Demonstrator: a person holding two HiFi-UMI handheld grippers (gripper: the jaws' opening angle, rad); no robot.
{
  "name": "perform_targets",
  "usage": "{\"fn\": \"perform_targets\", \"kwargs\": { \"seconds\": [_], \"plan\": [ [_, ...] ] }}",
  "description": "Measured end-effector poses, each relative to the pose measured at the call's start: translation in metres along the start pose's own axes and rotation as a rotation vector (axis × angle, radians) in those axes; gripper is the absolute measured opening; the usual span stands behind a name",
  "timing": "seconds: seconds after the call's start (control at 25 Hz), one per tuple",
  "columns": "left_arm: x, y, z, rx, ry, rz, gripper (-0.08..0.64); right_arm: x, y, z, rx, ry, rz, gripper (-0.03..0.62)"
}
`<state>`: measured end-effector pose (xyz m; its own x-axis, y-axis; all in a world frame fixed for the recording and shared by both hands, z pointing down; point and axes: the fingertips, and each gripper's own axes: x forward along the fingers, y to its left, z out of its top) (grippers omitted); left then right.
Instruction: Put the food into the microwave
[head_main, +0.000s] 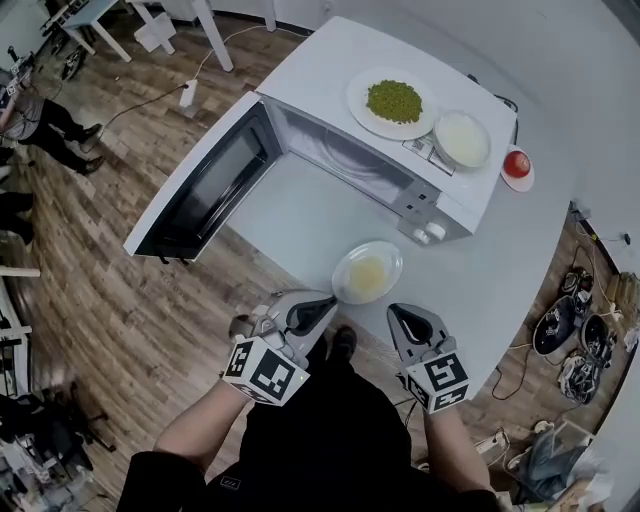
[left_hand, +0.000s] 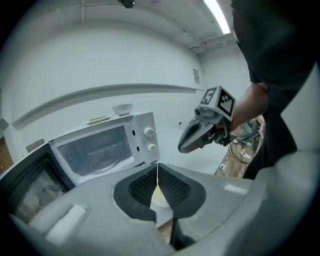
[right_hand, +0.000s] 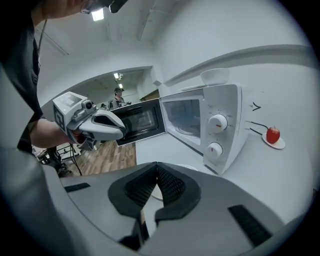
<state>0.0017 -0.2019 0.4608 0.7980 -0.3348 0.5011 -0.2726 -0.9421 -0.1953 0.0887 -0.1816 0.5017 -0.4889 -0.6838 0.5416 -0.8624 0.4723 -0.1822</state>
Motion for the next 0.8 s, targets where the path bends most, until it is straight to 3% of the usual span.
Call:
{"fn": "perform_targets", "kwargs": {
  "seconds": [0.44, 0.52, 0.64, 0.8],
  "plan": [
    [0.06, -0.035, -0.063, 0.104, 0.159, -0.096, 0.014, 0.025, -0.026, -0.034, -0.166, 0.041, -0.038, 0.015],
    [0.069, -0.04, -0.074, 0.132, 0.192, -0.113, 0.053, 0.028, -0.034, -0.039, -0.187, 0.049, -0.053, 0.015],
    [0.082, -0.045, -0.091, 0.207, 0.244, -0.132, 0.114, 0.037, -0.044, -0.049, -0.225, 0.07, -0.068, 0.015],
    [0.09, -0.049, -0.103, 0.334, 0.299, -0.148, 0.137, 0.043, -0.052, -0.057, -0.361, 0.123, -0.099, 0.017]
  ]
}}
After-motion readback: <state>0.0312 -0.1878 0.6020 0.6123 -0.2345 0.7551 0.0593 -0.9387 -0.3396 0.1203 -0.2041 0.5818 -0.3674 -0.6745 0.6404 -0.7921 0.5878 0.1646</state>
